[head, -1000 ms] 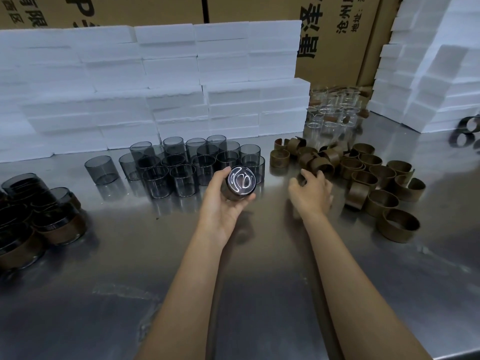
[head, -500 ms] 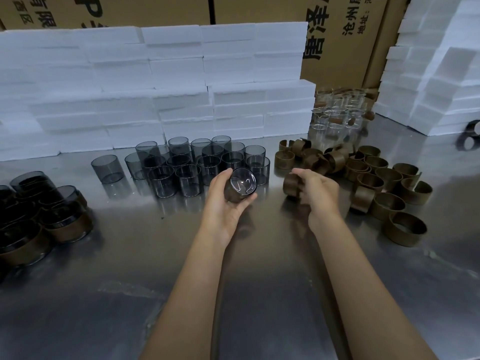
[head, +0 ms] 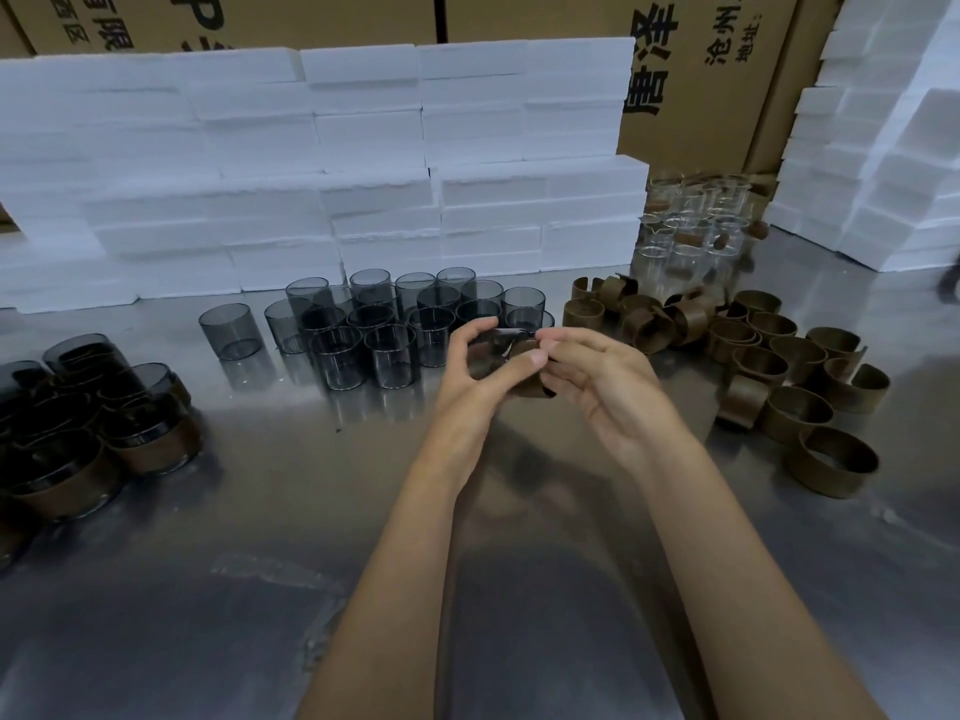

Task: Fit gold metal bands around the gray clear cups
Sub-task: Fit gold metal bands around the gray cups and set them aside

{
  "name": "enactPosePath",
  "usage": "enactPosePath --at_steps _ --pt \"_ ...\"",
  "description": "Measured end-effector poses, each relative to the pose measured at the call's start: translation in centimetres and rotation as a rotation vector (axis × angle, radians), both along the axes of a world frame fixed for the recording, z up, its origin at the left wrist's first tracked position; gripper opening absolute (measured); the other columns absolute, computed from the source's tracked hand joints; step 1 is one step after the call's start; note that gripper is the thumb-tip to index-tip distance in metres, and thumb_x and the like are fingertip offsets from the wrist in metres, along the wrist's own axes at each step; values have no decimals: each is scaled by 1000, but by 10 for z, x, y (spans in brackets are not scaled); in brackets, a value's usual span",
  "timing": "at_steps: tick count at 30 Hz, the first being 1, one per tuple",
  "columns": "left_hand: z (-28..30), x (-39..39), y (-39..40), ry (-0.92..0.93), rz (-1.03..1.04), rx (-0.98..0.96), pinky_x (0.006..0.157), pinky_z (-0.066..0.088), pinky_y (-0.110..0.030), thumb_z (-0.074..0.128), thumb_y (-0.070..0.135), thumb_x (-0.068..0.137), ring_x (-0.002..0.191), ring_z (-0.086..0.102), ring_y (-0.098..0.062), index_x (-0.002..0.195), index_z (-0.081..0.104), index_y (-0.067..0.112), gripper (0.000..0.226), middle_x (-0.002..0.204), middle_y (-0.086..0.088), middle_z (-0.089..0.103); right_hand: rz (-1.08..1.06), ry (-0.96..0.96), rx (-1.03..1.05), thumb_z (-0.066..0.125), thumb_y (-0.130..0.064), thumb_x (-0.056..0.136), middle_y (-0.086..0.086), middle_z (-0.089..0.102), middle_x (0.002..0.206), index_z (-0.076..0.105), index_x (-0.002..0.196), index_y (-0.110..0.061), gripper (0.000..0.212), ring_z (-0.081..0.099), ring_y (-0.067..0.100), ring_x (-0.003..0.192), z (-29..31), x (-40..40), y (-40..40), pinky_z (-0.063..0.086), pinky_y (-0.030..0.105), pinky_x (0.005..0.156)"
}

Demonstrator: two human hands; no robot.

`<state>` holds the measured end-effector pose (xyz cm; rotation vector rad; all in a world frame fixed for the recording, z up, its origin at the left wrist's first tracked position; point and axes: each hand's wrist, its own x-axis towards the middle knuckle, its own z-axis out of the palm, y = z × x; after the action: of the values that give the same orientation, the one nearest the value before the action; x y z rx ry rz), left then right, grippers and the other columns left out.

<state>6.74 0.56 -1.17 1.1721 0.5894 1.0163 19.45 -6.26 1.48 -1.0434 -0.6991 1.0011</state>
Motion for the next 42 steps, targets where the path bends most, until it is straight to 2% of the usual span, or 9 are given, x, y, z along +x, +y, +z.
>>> enactPosePath --at_steps 9,13,16,19,21,25,30,36,42 --pt "-5 1 2 18 45 -59 89 60 -36 88 22 67 112 70 -28 129 57 23 70 132 -14 59 84 43 51 54 -6 101 13 78 107 71 113 -3 21 75 21 103 6 0 -5 60 24 81" --pt "-5 -2 8 -64 54 -153 83 60 -33 85 11 80 96 74 -16 132 55 17 59 137 -14 57 -320 -245 54 56 -3 99 8 77 86 75 103 -3 20 74 17 77 5 5 -2 59 22 69" --pt "-5 -3 7 -50 -47 -176 92 60 -41 87 13 76 94 75 -15 133 56 15 64 135 -11 59 -432 -264 -25 65 -27 98 2 73 95 74 105 -15 17 68 13 86 1 5 2 57 22 73" --pt "-3 1 0 -41 -171 -171 91 60 -45 91 22 60 95 75 -19 130 60 13 77 122 -3 63 -220 -234 -235 61 -64 92 -1 71 121 70 116 -26 46 67 17 112 -7 0 9 54 41 100" --pt "-2 4 -3 -40 -228 -172 85 61 -41 90 22 58 94 75 -20 127 62 13 76 116 -3 66 -85 -188 -295 56 -72 88 2 75 118 71 120 -23 60 70 20 111 -9 -3 11 51 46 105" --pt "-5 4 -5 -47 -266 -181 84 60 -40 86 20 59 97 74 -21 122 65 14 67 114 -9 69 -74 -236 -293 53 -73 89 -1 80 95 80 95 -22 58 74 18 100 -9 -7 11 53 40 99" --pt "-7 3 -3 -53 -266 -201 86 60 -40 74 8 70 100 72 -22 129 62 11 60 117 -14 67 -183 -368 -273 44 -70 95 -11 78 81 80 82 -24 60 70 -3 73 -10 -14 13 44 23 69" --pt "-10 3 -1 -42 -249 -191 91 60 -42 74 3 72 103 73 -24 129 64 15 59 111 -11 74 -307 -386 -260 40 -68 98 -1 76 83 76 82 -18 64 69 12 88 -16 -9 16 46 26 70" --pt "-8 3 -3 -38 -254 -209 85 61 -41 76 7 74 104 74 -28 126 67 12 54 115 -14 73 -348 -327 -221 43 -65 99 -8 72 65 71 67 -20 62 68 8 73 -21 -8 22 46 25 63"
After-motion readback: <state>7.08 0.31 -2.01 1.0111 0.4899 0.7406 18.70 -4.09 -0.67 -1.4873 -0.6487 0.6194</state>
